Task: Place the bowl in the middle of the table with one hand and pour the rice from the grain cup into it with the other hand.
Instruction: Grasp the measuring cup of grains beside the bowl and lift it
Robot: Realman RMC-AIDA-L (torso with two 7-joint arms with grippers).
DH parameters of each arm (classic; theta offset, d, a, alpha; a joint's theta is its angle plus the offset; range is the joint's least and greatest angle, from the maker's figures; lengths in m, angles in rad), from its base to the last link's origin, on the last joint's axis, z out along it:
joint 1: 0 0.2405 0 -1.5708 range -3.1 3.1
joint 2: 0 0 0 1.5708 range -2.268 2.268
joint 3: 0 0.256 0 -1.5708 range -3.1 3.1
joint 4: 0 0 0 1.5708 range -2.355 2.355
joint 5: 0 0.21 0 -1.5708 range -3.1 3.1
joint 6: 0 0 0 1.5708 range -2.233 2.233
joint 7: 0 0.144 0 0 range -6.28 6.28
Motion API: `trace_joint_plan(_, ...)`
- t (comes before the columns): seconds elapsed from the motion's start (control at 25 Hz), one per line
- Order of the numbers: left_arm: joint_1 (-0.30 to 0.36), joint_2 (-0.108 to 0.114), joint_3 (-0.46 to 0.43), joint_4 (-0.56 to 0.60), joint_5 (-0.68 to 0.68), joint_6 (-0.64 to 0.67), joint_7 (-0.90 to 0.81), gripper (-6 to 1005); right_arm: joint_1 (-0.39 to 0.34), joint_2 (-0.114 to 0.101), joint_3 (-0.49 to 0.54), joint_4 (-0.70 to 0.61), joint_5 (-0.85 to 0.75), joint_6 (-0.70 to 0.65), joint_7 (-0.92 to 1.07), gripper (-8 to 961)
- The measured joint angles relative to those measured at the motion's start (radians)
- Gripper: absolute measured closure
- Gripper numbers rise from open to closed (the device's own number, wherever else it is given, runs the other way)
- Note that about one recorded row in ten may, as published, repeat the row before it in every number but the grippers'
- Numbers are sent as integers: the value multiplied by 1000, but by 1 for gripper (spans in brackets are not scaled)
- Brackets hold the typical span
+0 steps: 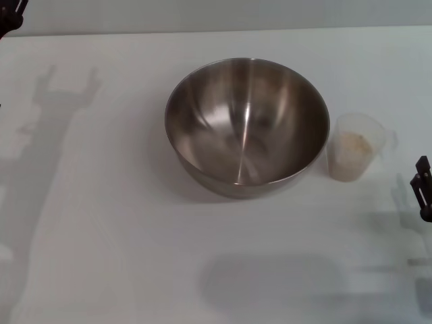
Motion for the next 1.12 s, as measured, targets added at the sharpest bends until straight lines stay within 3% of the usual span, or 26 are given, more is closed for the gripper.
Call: trace_joint_plan(1.12, 9, 4, 0, -3, 6, 38, -29, 129, 84, 5, 13, -17, 13, 134, -8, 239)
